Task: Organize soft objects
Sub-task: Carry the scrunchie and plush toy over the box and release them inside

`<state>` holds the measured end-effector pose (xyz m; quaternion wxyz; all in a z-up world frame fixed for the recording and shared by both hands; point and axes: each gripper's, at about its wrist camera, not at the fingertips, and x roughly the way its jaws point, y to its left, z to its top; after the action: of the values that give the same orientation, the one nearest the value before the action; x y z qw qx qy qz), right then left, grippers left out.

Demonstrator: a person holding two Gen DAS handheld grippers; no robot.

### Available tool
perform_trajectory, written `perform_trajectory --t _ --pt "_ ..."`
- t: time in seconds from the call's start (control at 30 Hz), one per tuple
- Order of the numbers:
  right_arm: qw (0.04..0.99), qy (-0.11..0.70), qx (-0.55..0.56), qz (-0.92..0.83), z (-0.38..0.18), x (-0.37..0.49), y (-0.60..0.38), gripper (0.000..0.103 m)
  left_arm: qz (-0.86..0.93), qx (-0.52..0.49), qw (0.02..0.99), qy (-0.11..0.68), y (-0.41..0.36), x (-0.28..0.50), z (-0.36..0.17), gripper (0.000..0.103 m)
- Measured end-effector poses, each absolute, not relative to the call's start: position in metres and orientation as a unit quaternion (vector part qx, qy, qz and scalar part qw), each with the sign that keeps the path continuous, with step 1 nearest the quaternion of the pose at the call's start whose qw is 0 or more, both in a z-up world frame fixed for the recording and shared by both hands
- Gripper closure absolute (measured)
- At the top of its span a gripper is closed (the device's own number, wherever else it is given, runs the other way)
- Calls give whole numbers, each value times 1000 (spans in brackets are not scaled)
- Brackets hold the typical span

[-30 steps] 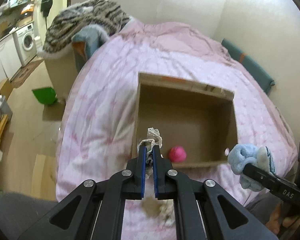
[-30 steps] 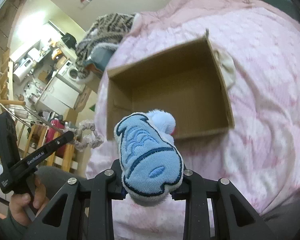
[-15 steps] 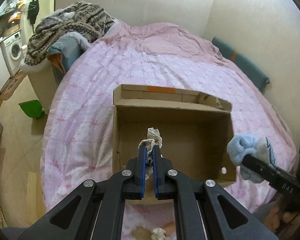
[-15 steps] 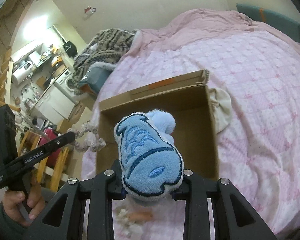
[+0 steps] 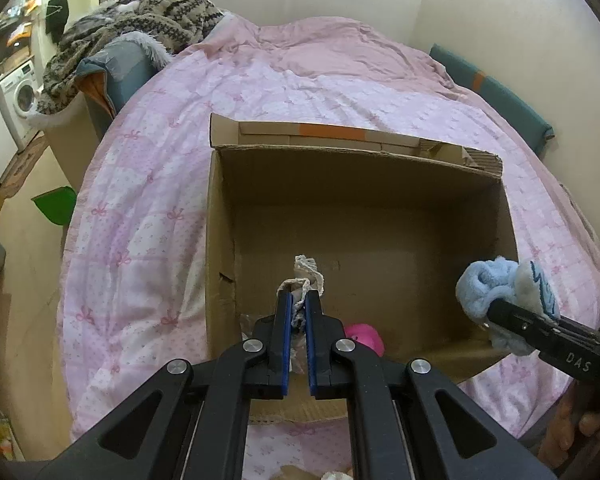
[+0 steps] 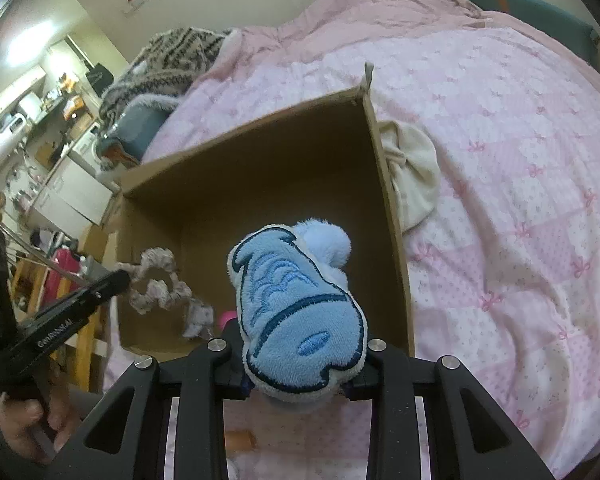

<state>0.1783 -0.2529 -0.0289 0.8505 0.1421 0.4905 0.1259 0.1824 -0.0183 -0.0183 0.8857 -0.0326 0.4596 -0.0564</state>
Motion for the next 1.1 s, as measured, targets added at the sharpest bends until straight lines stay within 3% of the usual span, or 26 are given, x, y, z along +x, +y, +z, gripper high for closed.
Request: perform_trajectory --t 0.87,1.03,1.1 --pt "834 527 89 138 -47 180 -231 68 -82 -4 870 486 -40 183 -35 94" --pt "833 527 90 138 -48 180 -231 68 -73 0 870 487 -40 183 -36 83" --pt "834 526 90 139 -48 179 -231 68 -71 1 871 485 -39 182 -35 68"
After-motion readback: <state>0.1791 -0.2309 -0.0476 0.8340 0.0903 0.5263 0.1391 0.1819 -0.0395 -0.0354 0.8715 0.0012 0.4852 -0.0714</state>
